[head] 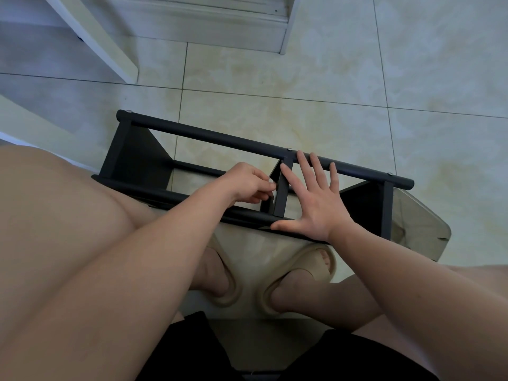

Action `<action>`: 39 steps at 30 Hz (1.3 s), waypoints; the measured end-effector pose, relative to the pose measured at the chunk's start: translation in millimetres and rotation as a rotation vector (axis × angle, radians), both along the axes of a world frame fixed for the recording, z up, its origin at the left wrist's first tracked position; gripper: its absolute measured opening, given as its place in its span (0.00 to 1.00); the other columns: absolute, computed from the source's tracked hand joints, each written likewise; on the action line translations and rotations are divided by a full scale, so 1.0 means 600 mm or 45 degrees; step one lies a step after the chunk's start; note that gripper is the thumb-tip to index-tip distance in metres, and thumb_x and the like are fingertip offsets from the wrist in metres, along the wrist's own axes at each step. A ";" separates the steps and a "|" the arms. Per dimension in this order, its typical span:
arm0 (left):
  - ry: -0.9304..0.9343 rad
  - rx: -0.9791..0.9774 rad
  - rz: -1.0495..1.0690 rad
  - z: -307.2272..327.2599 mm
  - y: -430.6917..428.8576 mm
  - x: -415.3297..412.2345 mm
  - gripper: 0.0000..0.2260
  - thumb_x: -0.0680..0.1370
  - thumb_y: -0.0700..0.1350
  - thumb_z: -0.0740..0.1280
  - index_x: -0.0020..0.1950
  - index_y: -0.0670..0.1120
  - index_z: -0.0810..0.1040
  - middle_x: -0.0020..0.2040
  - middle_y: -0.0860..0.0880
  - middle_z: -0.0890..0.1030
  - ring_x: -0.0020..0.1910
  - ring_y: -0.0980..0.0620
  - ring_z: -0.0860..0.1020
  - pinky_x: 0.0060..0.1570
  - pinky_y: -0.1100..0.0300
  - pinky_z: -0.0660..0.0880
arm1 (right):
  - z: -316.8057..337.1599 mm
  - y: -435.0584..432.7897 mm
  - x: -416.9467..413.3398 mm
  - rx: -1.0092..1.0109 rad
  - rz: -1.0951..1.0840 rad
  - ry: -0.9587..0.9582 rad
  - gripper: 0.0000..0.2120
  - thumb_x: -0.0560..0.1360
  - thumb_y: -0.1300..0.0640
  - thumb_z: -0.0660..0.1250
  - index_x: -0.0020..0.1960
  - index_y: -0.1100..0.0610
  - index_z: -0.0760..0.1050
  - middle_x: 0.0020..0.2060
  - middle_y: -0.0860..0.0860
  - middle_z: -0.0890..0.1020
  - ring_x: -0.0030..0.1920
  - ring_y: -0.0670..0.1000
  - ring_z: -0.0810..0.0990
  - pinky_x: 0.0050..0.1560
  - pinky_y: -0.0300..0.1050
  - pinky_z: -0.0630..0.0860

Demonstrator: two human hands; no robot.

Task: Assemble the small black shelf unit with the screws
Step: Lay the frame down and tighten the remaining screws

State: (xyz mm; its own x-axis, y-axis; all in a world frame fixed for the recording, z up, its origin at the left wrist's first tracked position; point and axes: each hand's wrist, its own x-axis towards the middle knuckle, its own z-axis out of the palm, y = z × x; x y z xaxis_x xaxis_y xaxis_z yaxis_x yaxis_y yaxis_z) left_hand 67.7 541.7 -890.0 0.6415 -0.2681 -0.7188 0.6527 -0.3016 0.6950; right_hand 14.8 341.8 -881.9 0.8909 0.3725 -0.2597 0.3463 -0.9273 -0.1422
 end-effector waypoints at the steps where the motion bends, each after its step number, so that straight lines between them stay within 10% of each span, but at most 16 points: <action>1: 0.008 0.006 -0.019 0.001 0.001 0.000 0.04 0.78 0.42 0.73 0.50 0.43 0.81 0.40 0.48 0.85 0.37 0.55 0.82 0.41 0.61 0.78 | 0.000 0.000 0.000 -0.002 0.000 -0.001 0.57 0.63 0.14 0.47 0.83 0.44 0.43 0.82 0.52 0.37 0.81 0.57 0.33 0.77 0.67 0.34; 12: 0.115 0.026 -0.042 0.011 -0.006 -0.001 0.10 0.80 0.42 0.70 0.59 0.41 0.78 0.42 0.47 0.84 0.37 0.55 0.82 0.42 0.60 0.78 | 0.002 0.001 0.000 -0.019 -0.006 0.021 0.57 0.63 0.14 0.49 0.83 0.43 0.41 0.82 0.51 0.36 0.80 0.57 0.32 0.77 0.68 0.35; 39: 0.023 0.190 -0.457 0.023 -0.002 0.003 0.12 0.84 0.41 0.60 0.42 0.50 0.74 0.40 0.52 0.83 0.42 0.55 0.78 0.48 0.56 0.71 | 0.001 0.001 -0.001 0.014 -0.005 -0.009 0.57 0.63 0.14 0.48 0.83 0.44 0.44 0.82 0.52 0.39 0.81 0.57 0.35 0.77 0.67 0.34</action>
State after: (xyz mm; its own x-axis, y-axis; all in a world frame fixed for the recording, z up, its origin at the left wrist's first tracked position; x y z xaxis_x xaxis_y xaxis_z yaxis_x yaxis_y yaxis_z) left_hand 69.5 540.7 -876.1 0.5125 -0.3651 -0.7772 0.4989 -0.6100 0.6156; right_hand 14.5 342.6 -881.4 0.8942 0.3717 -0.2496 0.3436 -0.9271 -0.1498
